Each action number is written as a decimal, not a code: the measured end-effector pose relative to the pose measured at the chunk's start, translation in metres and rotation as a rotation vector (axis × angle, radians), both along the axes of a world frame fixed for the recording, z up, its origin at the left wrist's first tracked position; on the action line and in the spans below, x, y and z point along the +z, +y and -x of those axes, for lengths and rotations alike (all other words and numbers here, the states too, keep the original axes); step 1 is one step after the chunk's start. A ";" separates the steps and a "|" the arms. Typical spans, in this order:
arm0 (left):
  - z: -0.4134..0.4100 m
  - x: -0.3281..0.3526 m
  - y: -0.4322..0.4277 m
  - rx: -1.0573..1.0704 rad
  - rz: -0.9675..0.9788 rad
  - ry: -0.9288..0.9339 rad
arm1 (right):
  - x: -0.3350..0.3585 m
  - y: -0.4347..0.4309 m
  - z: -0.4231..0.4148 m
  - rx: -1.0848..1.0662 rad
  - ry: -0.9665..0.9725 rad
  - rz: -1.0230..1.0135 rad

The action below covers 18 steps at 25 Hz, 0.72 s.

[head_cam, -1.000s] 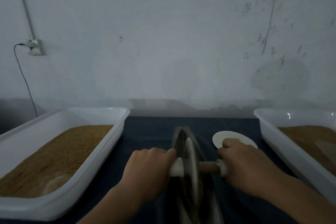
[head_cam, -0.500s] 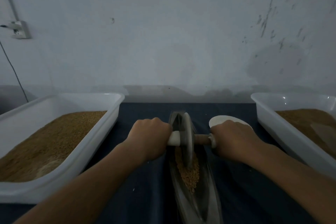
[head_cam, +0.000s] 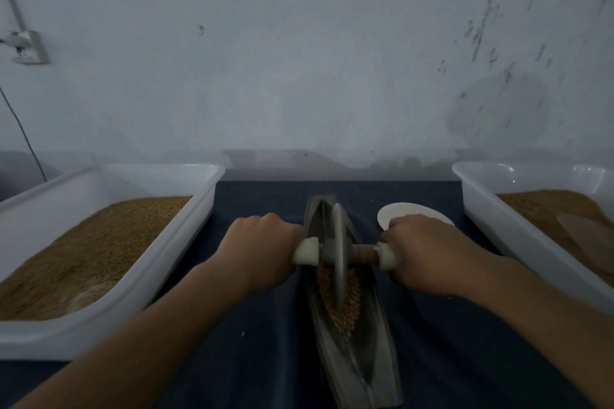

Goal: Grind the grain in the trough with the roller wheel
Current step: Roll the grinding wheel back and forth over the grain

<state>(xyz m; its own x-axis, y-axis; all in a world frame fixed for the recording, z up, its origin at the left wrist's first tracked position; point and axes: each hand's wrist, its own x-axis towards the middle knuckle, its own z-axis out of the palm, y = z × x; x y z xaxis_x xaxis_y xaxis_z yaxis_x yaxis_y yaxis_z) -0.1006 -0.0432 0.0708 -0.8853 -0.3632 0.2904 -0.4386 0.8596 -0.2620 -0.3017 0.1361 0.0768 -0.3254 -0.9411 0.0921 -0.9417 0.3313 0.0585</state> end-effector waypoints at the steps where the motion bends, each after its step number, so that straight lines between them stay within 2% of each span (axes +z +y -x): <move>1: -0.005 -0.002 0.002 0.001 -0.008 0.003 | 0.000 0.004 -0.001 -0.003 0.008 0.021; 7: -0.005 -0.018 0.003 0.014 0.053 0.025 | -0.007 0.002 0.003 -0.034 0.029 -0.025; 13: 0.019 -0.002 -0.016 0.135 -0.125 0.018 | 0.016 -0.046 0.012 -0.049 0.156 -0.016; 18: -0.023 -0.009 0.017 0.048 -0.169 -0.058 | -0.004 0.013 -0.005 -0.002 0.135 -0.016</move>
<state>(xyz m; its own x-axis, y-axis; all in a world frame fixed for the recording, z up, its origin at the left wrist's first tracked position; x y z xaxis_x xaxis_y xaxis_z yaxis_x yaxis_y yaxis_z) -0.0775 -0.0266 0.0614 -0.8794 -0.4446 0.1701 -0.4684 0.8721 -0.1417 -0.2969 0.1487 0.0726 -0.3125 -0.9423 0.1198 -0.9244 0.3307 0.1901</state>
